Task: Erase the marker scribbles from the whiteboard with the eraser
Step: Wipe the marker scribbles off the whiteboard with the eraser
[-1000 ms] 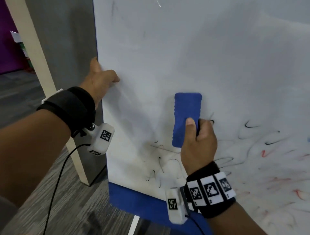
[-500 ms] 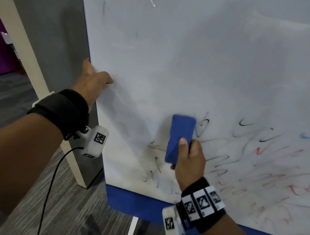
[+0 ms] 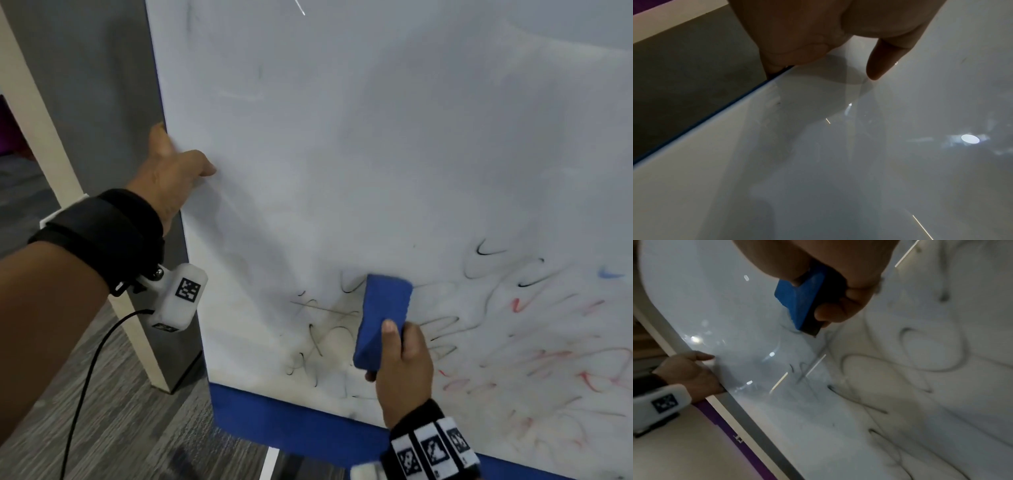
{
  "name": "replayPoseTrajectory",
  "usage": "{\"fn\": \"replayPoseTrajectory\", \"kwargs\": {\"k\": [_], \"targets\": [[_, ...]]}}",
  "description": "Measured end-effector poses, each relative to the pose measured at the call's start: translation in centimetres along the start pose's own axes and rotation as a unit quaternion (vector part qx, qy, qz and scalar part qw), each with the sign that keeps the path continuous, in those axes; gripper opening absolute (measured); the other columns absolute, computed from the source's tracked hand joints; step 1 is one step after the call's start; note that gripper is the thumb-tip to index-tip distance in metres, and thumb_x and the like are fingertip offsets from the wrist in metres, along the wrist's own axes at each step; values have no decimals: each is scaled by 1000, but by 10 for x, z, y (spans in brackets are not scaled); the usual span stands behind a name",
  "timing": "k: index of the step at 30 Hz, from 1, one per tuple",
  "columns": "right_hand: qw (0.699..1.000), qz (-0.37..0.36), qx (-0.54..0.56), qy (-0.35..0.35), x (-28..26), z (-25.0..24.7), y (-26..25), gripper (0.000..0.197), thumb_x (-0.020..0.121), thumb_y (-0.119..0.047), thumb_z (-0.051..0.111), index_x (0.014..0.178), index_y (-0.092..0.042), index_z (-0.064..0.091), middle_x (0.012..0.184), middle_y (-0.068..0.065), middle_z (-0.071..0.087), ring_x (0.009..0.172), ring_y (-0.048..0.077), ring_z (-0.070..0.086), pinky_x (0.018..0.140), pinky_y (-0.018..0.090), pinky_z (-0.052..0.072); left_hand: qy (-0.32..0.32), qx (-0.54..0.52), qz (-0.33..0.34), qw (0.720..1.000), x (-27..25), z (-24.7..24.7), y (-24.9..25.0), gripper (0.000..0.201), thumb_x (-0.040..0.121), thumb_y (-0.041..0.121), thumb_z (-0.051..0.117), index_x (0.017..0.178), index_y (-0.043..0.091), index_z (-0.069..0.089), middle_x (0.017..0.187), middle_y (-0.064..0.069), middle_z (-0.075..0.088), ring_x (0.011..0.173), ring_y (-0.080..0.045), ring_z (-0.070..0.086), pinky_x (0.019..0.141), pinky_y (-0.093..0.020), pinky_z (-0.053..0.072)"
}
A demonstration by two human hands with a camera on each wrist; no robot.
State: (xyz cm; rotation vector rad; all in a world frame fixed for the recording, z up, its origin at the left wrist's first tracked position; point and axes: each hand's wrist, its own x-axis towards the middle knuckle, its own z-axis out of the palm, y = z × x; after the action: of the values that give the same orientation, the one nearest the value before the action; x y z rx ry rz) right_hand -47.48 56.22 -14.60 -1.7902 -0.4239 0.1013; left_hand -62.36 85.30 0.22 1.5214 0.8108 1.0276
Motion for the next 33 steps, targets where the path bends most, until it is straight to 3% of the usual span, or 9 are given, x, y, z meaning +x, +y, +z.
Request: {"fn": "replayPoseTrajectory", "kwargs": {"k": [3,8,14,18,21,26,28,31,33], "targets": [[1000,-15,-13,5,3,-9,-7,32,96,-44,52,75,-20,53,69,-2,56,61,25,54,48,49,54,-1,1,6,1000,0,0,-1,46,69,23,58,110,35,39,108,10,56,110,-18,57,106,-46,48],[991,-74,90,72,29,-14,-40,31,101,-35,50,77,-16,51,75,13,58,54,27,56,39,30,46,5,-1,7,1000,-1,1,0,48,68,24,59,111,32,40,106,8,56,114,-24,58,106,-49,48],[992,49,-51,-107,-25,47,37,30,96,-43,49,81,-17,51,77,2,59,70,22,60,59,51,56,-3,-6,7,1000,-2,1,0,57,69,23,56,121,30,35,110,9,55,112,-17,56,106,-44,48],[999,-45,-19,-24,-7,40,18,31,94,-53,47,80,-25,51,77,-4,59,70,23,61,58,49,55,-11,5,6,1000,-2,-2,1,56,69,24,56,120,31,35,114,7,55,118,-20,56,106,-45,48],[996,-87,5,-5,6,39,17,25,99,-41,48,81,-25,49,77,-7,56,70,18,59,56,43,55,1,9,6,1000,-2,-2,1,59,68,24,58,123,25,37,111,5,56,115,-23,57,105,-49,49],[972,-29,-138,-187,-23,64,58,31,98,-34,52,75,-16,44,69,-3,51,67,17,50,54,15,37,-1,5,-4,1000,-2,-3,-2,71,67,25,58,135,17,37,117,5,56,120,-23,54,108,-49,46],[978,-58,-127,-155,-22,65,44,29,98,-31,54,74,-17,45,68,-6,51,63,7,49,54,12,37,-4,2,-19,1000,-3,-3,-7,73,67,24,57,136,15,37,115,6,55,120,-22,53,109,-45,44],[986,-135,-73,-67,-9,66,7,20,98,-29,55,81,-20,49,72,-13,53,68,-9,52,56,7,36,-13,-7,-60,998,-11,-2,-28,70,66,24,57,133,17,38,110,6,55,108,-19,57,96,-35,50],[983,-150,-77,-71,-4,69,5,16,98,-31,54,87,-19,51,77,-15,54,72,-9,52,58,8,36,-19,-5,-88,996,-19,-2,-47,66,65,25,58,129,19,41,109,3,57,107,-23,59,100,-43,51]]}}
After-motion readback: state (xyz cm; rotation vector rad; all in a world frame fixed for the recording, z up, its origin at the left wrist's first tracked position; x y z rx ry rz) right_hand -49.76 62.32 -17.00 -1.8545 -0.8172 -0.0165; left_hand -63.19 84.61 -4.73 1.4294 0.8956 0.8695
